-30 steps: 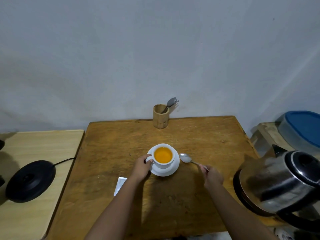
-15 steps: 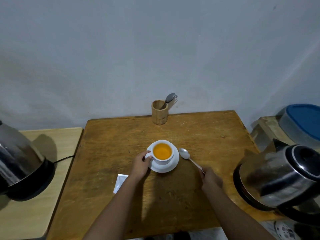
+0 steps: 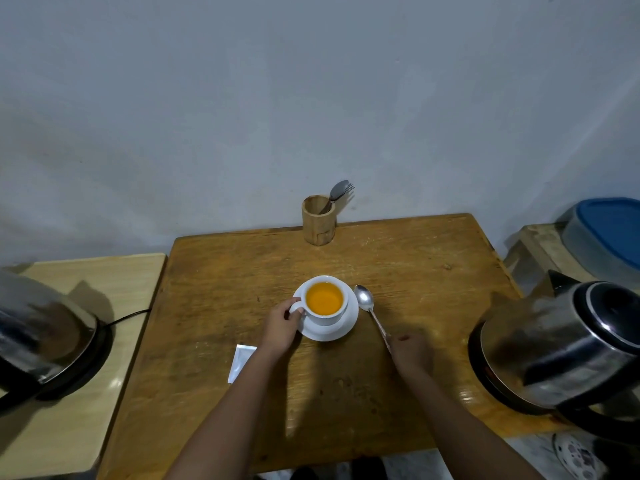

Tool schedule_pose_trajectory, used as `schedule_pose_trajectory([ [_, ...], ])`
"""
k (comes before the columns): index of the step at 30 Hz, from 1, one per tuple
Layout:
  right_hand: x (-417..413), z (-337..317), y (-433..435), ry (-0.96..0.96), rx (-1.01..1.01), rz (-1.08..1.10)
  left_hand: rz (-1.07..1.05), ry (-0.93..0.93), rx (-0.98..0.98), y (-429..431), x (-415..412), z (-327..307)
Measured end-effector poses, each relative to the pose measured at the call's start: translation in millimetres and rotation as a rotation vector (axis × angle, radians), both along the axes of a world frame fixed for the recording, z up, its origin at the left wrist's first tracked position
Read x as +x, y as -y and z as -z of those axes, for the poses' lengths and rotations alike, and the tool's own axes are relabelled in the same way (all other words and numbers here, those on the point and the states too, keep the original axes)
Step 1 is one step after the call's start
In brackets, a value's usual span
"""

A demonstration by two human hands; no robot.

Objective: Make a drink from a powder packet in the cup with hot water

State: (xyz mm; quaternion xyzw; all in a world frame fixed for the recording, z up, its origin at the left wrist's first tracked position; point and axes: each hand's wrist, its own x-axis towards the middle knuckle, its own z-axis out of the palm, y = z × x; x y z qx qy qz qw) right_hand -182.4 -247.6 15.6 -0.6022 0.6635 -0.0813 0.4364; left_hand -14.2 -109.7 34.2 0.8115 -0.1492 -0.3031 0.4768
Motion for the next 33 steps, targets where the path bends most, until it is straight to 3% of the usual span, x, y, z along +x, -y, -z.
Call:
schedule_pose_trajectory([
  [15,3.1,-5.3,2.5,0.029,0.095,0.027,-0.019,-0.012,0.008,0.9,-3.2,-3.8],
  [30,6.2,6.5,5.0,-0.027,0.001,-0.088,0.018,-0.009,0.016,2.7,0.7,-3.4],
  [33,4.7,5.1,4.1,-0.009,-0.05,-0.132,0.01,0.092,0.068,0.8,-3.4,0.2],
])
